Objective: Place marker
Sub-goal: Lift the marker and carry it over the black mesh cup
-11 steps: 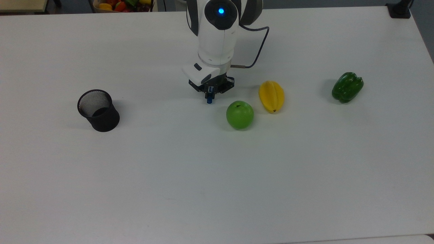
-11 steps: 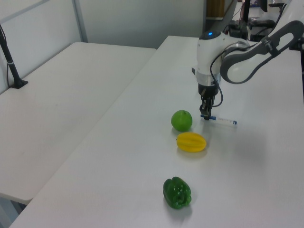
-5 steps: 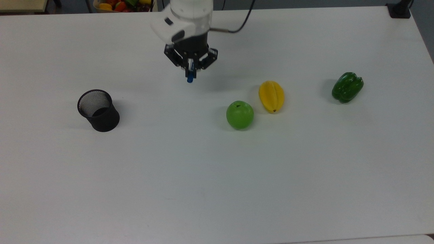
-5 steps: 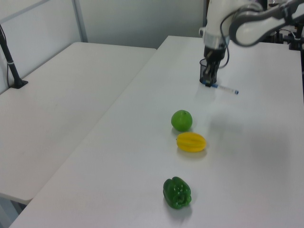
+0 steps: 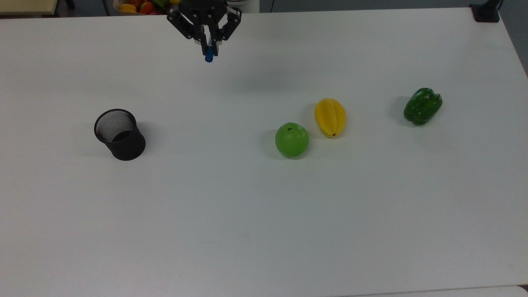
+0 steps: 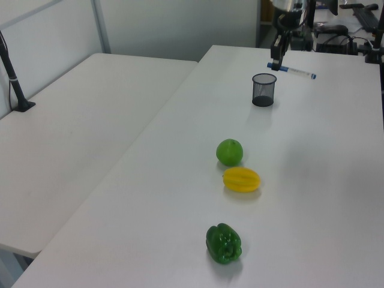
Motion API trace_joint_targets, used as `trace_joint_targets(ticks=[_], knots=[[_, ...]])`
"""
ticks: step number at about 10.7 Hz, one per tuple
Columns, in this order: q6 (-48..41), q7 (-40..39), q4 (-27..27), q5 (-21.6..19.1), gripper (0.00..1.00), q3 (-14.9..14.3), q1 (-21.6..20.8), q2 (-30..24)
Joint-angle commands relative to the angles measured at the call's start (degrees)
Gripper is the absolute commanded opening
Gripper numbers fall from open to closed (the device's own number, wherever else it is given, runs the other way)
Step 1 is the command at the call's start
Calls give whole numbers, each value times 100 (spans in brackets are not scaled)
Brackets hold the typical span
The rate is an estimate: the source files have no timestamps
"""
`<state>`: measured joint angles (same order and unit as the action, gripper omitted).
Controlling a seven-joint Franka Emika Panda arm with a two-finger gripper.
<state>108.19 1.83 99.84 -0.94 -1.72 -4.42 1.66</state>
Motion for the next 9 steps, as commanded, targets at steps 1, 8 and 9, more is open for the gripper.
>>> trace_joint_targets(ticks=[1,8,9], knots=[[-237,-550,-263,-301,0,-336,55,19],[1859,-1774,-193,-775,0,-1435,108,492],[2394,-1774,-176,-950,0,-1506,134,641]])
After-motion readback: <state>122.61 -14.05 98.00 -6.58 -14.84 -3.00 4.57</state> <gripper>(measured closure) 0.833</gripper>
